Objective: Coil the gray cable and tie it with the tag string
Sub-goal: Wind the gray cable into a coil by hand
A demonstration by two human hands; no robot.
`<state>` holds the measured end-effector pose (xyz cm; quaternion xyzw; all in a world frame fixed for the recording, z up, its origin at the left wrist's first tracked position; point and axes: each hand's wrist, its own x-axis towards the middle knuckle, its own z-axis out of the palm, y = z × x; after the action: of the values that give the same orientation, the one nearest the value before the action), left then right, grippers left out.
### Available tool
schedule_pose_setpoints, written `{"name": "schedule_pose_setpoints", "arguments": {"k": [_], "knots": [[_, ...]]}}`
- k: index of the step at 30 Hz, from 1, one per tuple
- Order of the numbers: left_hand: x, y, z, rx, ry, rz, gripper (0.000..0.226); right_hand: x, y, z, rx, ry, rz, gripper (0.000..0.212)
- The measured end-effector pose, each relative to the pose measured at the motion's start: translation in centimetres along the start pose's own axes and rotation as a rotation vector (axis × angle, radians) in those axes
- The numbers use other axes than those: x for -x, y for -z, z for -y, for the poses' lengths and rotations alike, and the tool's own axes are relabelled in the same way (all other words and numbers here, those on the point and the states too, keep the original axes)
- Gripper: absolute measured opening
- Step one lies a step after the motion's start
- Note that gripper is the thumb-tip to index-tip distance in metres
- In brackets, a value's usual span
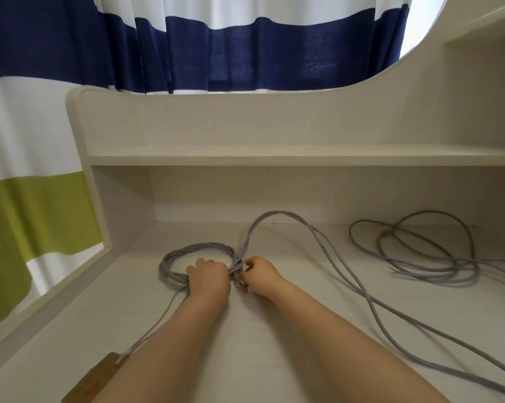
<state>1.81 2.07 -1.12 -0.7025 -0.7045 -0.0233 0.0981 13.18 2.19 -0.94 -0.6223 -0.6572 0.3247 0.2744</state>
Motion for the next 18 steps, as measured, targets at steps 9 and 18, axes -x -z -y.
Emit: {"name": "schedule_pose_setpoints", "arguments": {"k": [9, 18], "knots": [[1.5, 4.0, 1.3, 0.087, -0.214, -0.388, 0.028, 3.0, 3.1, 2.5, -0.453, -0.123, 0.006, 0.038], [7.7, 8.3, 2.1, 0.202, -0.591, -0.892, 0.019, 7.5, 7.0, 5.0, -0.822, -0.163, -0.048, 0.031]]}}
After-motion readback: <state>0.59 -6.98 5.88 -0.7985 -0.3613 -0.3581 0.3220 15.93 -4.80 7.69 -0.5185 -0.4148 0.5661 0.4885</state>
